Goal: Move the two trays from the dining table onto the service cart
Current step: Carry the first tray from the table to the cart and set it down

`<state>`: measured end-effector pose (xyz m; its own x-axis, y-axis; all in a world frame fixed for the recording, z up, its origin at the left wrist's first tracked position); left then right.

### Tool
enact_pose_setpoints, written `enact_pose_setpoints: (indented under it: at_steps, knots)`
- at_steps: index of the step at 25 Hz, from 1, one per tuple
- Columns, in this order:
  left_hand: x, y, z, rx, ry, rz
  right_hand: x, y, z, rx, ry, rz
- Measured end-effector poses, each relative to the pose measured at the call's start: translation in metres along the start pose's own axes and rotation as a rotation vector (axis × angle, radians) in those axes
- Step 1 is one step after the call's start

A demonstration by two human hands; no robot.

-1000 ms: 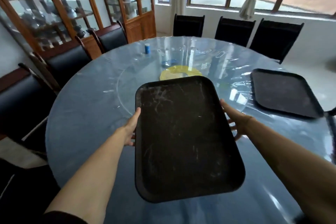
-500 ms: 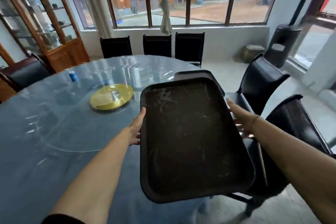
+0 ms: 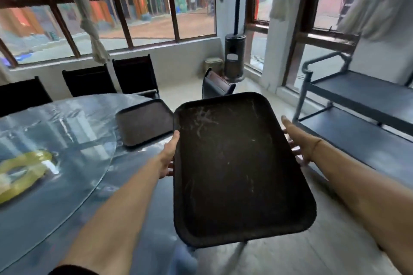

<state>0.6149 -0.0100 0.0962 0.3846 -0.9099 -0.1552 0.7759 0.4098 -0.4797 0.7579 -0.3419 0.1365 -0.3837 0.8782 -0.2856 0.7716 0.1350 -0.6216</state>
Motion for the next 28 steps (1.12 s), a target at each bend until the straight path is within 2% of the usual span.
enact_pose_setpoints:
  at_steps: [6, 14, 18, 28]
  knots:
    - [0.138, 0.043, 0.046, 0.023, 0.093, -0.246, -0.122, -0.002, 0.067, 0.093, 0.19, 0.198]
    - [0.307, 0.103, 0.094, -0.005, 0.203, -0.584, -0.237, -0.007, 0.135, 0.205, 0.447, 0.455]
    - [0.377, 0.133, 0.121, -0.006, 0.327, -0.731, -0.285, 0.004, 0.145, 0.281, 0.513, 0.54]
    - [0.515, 0.206, 0.187, -0.013, 0.436, -0.906, -0.372, 0.055, 0.137, 0.358, 0.641, 0.686]
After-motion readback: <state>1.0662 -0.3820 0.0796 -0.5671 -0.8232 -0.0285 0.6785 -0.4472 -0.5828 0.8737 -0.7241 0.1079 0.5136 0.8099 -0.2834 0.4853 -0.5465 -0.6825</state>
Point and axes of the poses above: each hand's wrist, its own y-axis towards the middle knuckle, its own x-axis out of the palm, z = x × y, the point moved 2 cm from there along y, towards the middle knuckle, and after that the axes turned 3 degrees about x, right-handed, at the moved point
